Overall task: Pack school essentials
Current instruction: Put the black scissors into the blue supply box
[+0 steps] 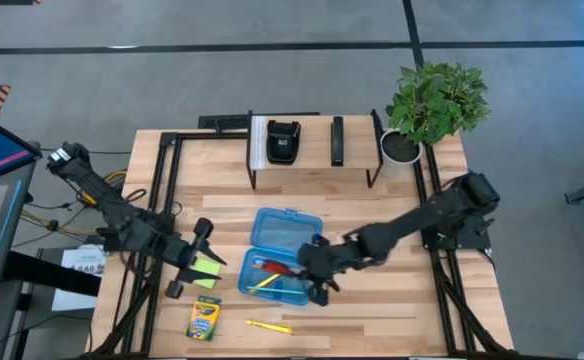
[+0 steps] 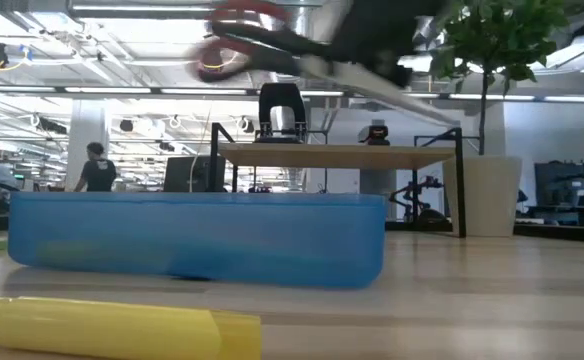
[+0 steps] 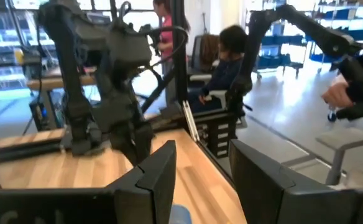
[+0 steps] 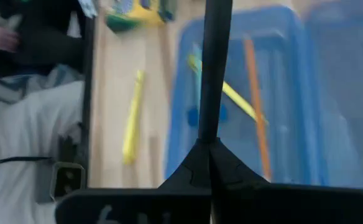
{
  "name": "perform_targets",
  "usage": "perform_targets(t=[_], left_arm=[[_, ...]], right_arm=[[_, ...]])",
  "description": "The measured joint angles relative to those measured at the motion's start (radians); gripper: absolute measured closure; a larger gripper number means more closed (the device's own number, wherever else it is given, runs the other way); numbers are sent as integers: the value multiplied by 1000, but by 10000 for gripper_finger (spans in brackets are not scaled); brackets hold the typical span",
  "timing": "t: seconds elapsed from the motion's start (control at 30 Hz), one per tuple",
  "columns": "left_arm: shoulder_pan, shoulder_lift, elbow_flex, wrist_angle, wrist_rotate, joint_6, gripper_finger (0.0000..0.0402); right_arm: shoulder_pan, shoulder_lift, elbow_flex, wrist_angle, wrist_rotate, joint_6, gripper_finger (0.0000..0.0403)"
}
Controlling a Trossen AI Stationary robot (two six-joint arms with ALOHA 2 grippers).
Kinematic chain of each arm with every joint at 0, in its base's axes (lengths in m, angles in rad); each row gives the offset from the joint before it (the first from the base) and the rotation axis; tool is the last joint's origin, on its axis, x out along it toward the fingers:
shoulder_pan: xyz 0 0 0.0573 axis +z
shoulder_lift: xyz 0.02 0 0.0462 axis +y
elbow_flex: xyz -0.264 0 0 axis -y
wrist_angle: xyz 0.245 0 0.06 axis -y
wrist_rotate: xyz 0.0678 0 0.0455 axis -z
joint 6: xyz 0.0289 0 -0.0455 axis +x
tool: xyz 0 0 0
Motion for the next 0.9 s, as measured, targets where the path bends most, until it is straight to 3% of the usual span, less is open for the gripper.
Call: perform_targets(t=[0.23, 0.53, 0.73, 0.9], left_arm=[[-75, -82, -55, 18, -72, 12, 264], [-99, -126, -113, 58, -104, -8, 264], [-98, -126, -113, 61, -107, -9, 264], [-98, -125, -113, 63, -107, -17, 264]], right_arm=[[-76, 152, 169, -38, -183, -118, 403], [-151, 282, 213, 36, -399, -129, 403], [-167, 317, 212, 38, -433, -113, 398], [-182, 314, 212, 10, -426, -113, 344]])
